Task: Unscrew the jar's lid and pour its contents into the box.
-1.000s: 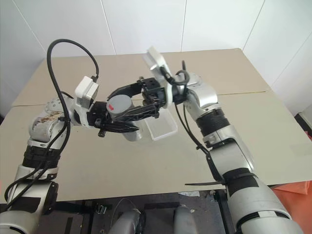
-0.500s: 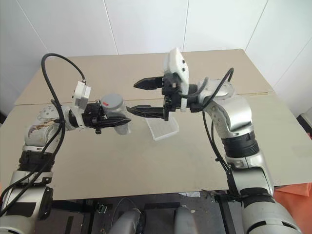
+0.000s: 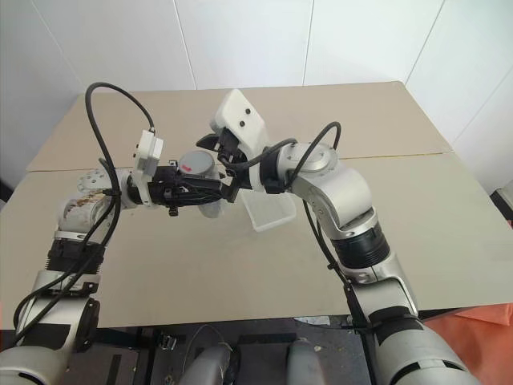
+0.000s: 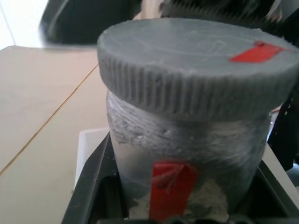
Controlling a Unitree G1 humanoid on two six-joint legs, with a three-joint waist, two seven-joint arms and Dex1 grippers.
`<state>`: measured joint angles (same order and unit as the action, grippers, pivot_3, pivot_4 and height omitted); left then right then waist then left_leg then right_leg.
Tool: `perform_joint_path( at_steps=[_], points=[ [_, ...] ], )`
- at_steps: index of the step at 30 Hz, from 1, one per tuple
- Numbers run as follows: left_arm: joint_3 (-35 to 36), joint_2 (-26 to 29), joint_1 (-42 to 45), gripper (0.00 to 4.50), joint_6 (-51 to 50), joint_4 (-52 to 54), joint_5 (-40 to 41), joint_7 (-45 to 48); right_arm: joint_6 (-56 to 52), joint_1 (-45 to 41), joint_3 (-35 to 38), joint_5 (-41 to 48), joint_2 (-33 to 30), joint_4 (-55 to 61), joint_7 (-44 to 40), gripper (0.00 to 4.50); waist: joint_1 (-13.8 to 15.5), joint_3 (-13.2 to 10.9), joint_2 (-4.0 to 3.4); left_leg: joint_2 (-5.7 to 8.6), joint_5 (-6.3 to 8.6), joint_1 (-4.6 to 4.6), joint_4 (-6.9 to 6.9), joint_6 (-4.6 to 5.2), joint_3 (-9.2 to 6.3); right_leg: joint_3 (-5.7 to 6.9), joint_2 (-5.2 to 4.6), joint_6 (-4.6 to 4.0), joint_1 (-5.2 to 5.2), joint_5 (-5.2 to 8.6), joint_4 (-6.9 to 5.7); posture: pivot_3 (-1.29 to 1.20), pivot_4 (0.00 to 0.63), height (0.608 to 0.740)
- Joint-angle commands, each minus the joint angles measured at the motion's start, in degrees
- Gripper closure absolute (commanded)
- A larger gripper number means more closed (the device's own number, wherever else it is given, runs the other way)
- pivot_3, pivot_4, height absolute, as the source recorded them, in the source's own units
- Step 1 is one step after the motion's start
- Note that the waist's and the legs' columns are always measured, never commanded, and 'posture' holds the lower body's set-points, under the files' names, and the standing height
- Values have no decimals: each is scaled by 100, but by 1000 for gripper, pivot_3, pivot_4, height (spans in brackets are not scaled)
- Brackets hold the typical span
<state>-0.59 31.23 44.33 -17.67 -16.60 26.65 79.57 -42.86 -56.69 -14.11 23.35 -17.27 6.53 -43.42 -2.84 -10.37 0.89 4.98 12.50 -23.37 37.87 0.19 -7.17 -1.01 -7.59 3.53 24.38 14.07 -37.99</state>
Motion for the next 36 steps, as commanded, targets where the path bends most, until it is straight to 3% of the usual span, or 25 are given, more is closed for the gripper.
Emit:
perform_joint_path(
  at_steps=[1, 12, 27, 36],
  points=[
    [44, 35, 115, 2567, 35, 86, 93, 161, 73, -211, 70, -57, 128, -99, 55, 25, -9, 0, 0, 0, 0, 0, 0, 0, 0, 0, 0, 0, 0, 0, -1, 0, 150, 740],
    [163, 321, -54, 2567, -221, 263, 267, 434, 109, -187, 491, 225, 77, -397, -186, 25, -20, 0, 0, 0, 0, 0, 0, 0, 0, 0, 0, 0, -1, 0, -2, 0, 150, 740],
    [297, 680, -317, 2567, -447, 650, 539, 629, 666, -20, 711, 260, -435, -1018, -767, 25, -63, 0, 0, 0, 0, 0, 0, 0, 0, 0, 0, 0, -2, 0, 0, 0, 150, 740],
    [336, 728, -381, 2567, -382, 669, 470, 579, 798, 278, 849, 345, -821, -771, -1263, 25, -74, 0, 0, -2, 0, 0, 0, 0, 1, 0, 0, 0, -2, 0, 2, 0, 150, 740]
  ],
)
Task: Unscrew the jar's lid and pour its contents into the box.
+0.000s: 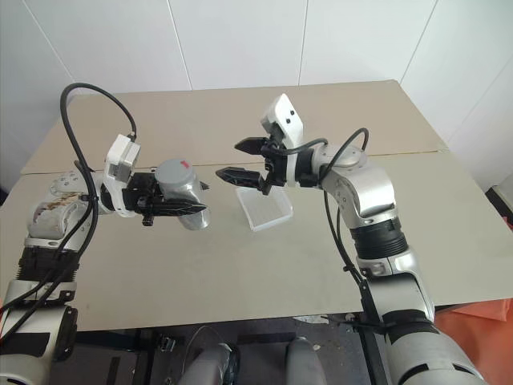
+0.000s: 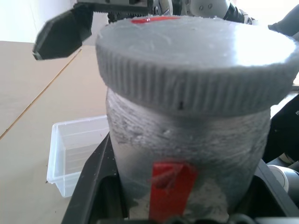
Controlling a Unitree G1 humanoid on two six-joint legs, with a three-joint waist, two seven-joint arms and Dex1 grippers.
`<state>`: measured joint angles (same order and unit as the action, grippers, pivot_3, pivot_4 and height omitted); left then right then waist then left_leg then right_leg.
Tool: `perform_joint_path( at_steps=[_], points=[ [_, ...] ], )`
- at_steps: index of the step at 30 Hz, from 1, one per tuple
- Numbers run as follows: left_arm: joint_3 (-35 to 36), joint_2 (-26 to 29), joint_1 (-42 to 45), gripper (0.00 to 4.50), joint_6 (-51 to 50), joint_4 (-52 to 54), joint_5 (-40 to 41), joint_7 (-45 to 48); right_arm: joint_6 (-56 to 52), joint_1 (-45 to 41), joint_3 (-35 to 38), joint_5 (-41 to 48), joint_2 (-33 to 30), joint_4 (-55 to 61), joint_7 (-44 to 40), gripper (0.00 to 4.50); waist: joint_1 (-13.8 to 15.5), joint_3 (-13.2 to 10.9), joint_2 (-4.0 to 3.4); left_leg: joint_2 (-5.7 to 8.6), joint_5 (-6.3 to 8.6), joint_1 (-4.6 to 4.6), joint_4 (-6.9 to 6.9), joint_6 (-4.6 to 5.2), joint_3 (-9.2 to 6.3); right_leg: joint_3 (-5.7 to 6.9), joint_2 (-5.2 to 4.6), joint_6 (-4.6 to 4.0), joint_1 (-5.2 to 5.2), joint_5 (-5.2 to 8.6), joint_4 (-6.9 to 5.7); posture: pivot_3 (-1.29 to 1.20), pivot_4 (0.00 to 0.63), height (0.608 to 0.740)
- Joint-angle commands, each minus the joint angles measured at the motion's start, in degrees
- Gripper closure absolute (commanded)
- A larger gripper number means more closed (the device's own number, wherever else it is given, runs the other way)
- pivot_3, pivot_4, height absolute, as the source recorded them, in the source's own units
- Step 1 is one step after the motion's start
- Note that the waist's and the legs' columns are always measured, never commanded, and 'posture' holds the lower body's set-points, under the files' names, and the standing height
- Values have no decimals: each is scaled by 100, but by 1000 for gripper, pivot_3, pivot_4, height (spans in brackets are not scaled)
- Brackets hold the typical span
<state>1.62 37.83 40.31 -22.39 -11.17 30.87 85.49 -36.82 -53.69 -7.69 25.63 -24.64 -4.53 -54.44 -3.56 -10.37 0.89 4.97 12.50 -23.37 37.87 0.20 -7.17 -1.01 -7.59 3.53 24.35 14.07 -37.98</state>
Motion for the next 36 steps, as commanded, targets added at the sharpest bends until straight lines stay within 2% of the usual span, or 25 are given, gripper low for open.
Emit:
perform_joint_path(
  at_steps=[1, 6, 13, 21, 36],
  points=[
    [113, 54, 27, 2567, 110, 109, 32, -35, 212, 6, 200, 121, -116, 383, -215, 25, -3, 0, 0, 0, 0, 0, 0, 0, 0, 0, 0, 0, 0, 0, 0, 0, 150, 740],
    [39, -184, 203, 2567, 438, -238, -183, -287, -40, -49, 343, 493, -127, 886, -357, 25, 5, 0, 0, 0, 0, 1, 0, 0, 0, 0, 0, 0, -1, 0, 2, 0, 150, 740],
    [-149, -561, 557, 2567, 744, -839, -390, -219, -142, -138, 40, 439, 233, 1365, -3, 25, 6, 1, 1, 1, 0, 0, 0, 0, 0, 1, 0, 0, -2, 0, -1, 0, 150, 740],
    [-253, -723, 801, 2567, 891, -1113, -484, -64, -35, -597, -332, -268, 802, 866, 820, 25, -21, 1, 1, 1, 0, -1, 0, 0, -1, 0, 0, 0, 2, 0, -6, 0, 150, 740],
    [-207, -661, 788, 2567, 841, -1070, -499, -32, -52, -631, -512, -451, 1054, 733, 807, 25, -39, 1, 1, 2, 0, 0, 0, 0, -1, 1, 0, 0, 1, 0, -9, 0, 150, 740]
  ],
)
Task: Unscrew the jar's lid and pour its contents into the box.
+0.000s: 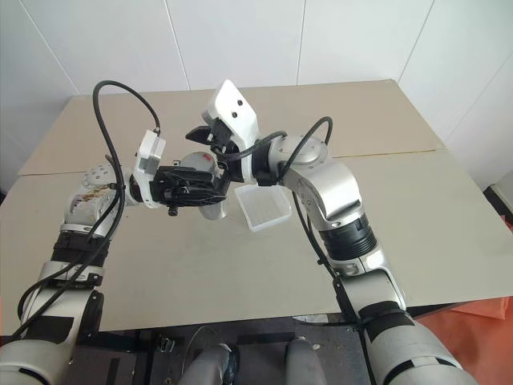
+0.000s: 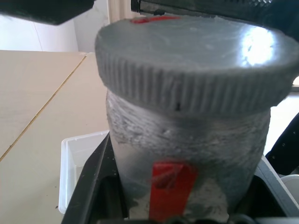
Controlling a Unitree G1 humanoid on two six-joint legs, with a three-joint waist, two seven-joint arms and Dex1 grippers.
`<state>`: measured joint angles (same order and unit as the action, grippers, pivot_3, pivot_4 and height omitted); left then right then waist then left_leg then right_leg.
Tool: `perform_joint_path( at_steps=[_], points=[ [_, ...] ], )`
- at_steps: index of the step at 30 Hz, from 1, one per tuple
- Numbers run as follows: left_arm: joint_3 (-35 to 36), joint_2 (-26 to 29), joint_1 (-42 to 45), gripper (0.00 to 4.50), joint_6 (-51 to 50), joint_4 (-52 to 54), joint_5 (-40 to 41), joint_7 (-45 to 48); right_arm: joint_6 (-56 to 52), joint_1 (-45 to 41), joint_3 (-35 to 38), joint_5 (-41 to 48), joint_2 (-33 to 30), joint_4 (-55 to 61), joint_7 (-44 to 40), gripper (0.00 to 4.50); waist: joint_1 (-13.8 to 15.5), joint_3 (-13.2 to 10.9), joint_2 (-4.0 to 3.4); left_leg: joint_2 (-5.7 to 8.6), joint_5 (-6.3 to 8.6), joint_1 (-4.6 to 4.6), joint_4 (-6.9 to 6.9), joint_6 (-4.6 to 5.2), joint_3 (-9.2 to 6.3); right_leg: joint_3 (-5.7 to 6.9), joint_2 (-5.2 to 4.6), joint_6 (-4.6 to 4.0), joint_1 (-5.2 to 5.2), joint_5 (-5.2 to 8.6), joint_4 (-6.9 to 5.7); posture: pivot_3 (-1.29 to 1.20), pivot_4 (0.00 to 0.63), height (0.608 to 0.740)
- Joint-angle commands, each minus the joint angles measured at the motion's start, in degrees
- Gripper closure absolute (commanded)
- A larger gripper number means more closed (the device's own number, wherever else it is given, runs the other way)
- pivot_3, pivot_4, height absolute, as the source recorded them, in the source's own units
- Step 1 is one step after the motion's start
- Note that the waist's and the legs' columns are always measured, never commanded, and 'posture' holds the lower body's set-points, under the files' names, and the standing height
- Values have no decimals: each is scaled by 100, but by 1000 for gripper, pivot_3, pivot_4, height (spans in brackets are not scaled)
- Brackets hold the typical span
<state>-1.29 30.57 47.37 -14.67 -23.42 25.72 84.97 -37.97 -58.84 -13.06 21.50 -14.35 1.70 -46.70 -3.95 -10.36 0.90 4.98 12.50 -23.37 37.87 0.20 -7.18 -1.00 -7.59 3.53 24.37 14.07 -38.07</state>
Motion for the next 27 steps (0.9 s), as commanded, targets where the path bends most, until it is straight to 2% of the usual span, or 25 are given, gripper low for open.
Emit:
perform_joint_path(
  at_steps=[1, 10, 27],
  points=[
    [90, 72, 72, 2567, 64, 174, 23, 20, 85, -116, 42, -65, 1, 54, 25, 25, 0, 0, 0, 0, 0, 0, 0, 0, 0, 0, 0, 0, 0, 0, 0, 0, 150, 740],
    [169, 364, -131, 2567, -51, 416, 118, 104, 296, 66, 387, -97, -587, -221, -256, 25, -3, 0, 0, 0, 0, 0, 0, 0, 0, 0, 0, 0, 1, 0, 1, 0, 150, 740],
    [221, 454, -199, 2567, -122, 511, 150, 121, 388, 408, 699, 218, -1111, 9, -589, 25, -7, 0, 0, -1, 0, 1, 0, 0, 2, -1, 0, 0, -1, 0, 4, 0, 150, 740]
  ],
)
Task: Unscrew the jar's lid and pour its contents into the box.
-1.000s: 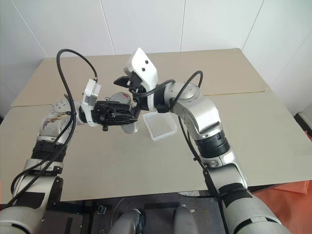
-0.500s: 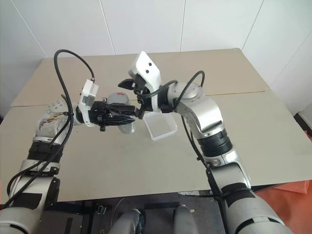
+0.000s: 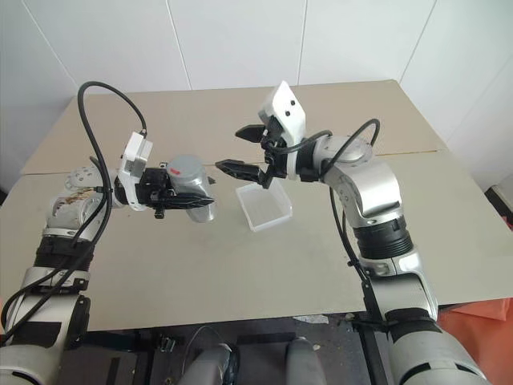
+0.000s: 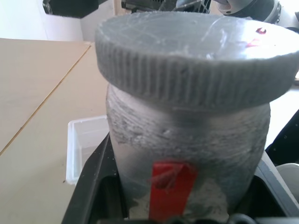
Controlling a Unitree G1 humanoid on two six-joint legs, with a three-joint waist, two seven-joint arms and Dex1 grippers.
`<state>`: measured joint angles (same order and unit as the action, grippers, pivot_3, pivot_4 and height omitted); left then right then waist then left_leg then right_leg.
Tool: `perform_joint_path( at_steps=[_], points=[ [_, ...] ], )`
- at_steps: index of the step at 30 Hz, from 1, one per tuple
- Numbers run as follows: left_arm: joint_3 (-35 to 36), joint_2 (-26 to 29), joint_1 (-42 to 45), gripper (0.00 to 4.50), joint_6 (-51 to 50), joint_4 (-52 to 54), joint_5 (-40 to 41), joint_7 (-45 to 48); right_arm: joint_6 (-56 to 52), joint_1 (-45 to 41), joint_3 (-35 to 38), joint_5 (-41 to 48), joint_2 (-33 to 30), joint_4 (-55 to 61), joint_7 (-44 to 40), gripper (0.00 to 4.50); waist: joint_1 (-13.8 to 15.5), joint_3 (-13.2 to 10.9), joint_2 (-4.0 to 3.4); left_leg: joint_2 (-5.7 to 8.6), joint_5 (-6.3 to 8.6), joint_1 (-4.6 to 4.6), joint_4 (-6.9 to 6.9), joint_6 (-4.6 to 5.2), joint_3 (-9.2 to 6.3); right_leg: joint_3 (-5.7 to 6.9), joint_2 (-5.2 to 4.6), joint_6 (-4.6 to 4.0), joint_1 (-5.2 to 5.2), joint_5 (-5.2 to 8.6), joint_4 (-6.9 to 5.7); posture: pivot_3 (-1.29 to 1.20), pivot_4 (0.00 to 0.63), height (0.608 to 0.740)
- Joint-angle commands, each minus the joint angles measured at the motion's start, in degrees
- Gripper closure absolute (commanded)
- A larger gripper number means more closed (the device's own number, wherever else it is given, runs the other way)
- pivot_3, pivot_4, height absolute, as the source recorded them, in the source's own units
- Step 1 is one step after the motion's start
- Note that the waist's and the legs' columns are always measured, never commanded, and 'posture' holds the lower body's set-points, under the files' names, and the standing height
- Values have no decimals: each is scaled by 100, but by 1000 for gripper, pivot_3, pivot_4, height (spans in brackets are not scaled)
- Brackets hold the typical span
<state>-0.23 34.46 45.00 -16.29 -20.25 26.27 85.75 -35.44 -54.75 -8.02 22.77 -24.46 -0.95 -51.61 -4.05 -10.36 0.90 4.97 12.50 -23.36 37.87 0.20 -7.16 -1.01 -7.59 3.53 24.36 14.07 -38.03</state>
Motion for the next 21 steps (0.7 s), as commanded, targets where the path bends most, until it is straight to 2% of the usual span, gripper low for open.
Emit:
perform_joint_path(
  at_steps=[1, 7, 11, 21],
  points=[
    [120, 67, 43, 2567, 44, 182, 89, 39, 137, 31, 199, 96, -147, 309, -144, 25, 8, 0, 0, 0, 0, 0, 0, 0, 0, 0, 0, 0, 0, 0, 0, 0, 150, 740],
    [102, -22, 118, 2567, 178, 26, -6, -64, -18, 73, 325, 400, -348, 554, -438, 25, 20, 0, 0, 1, 0, -1, 0, 0, 0, 1, 0, 0, -2, 0, 4, 0, 150, 740],
    [29, -205, 213, 2567, 325, -137, -87, -147, -475, -198, 298, 766, -156, 820, -387, 25, 13, 0, 0, 0, 0, 0, 0, 0, 0, 1, 0, 0, -2, 0, 4, 0, 150, 740],
    [-42, -364, 339, 2567, 530, -342, -219, -92, -990, -560, -372, 449, 105, 989, -73, 25, 25, 0, 1, 1, 0, -1, 0, 0, -1, 1, 0, 0, -2, 0, 1, 0, 150, 740]
  ],
)
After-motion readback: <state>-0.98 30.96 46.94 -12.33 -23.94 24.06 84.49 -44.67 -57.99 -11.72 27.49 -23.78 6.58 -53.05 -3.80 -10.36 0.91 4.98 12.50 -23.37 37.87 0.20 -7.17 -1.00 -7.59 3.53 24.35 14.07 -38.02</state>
